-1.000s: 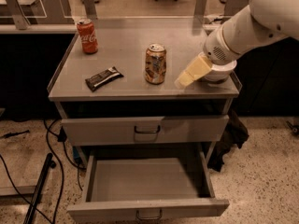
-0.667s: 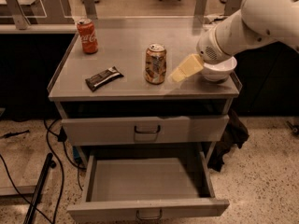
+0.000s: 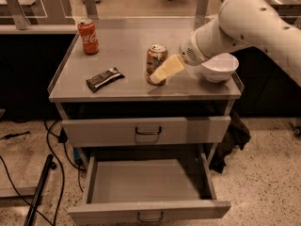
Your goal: Place orange can into middle drawer
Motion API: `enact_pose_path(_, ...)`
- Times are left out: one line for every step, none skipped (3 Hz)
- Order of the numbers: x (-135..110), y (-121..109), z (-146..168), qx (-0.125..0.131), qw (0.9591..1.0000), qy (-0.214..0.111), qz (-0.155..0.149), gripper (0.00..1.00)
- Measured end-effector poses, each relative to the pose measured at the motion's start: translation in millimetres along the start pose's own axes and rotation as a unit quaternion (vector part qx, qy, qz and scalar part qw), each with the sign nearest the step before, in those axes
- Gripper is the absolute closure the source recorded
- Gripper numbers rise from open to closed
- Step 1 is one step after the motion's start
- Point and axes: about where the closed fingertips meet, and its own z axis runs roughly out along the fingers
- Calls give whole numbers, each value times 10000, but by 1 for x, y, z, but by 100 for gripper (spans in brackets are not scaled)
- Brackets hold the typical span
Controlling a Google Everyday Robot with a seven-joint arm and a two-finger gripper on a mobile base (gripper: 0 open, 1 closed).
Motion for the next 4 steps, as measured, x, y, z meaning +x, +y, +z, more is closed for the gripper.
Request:
enact_pose_path(-10, 8, 21, -201, 9997, -110, 6, 0)
enact_pose_path(-21, 14, 38, -331, 9992, -229, -31, 0)
enact_pose_path(-29, 18, 48, -384, 9985, -369, -122, 17)
enact_pose_path(-35, 22, 47, -405, 9979, -451, -224, 41)
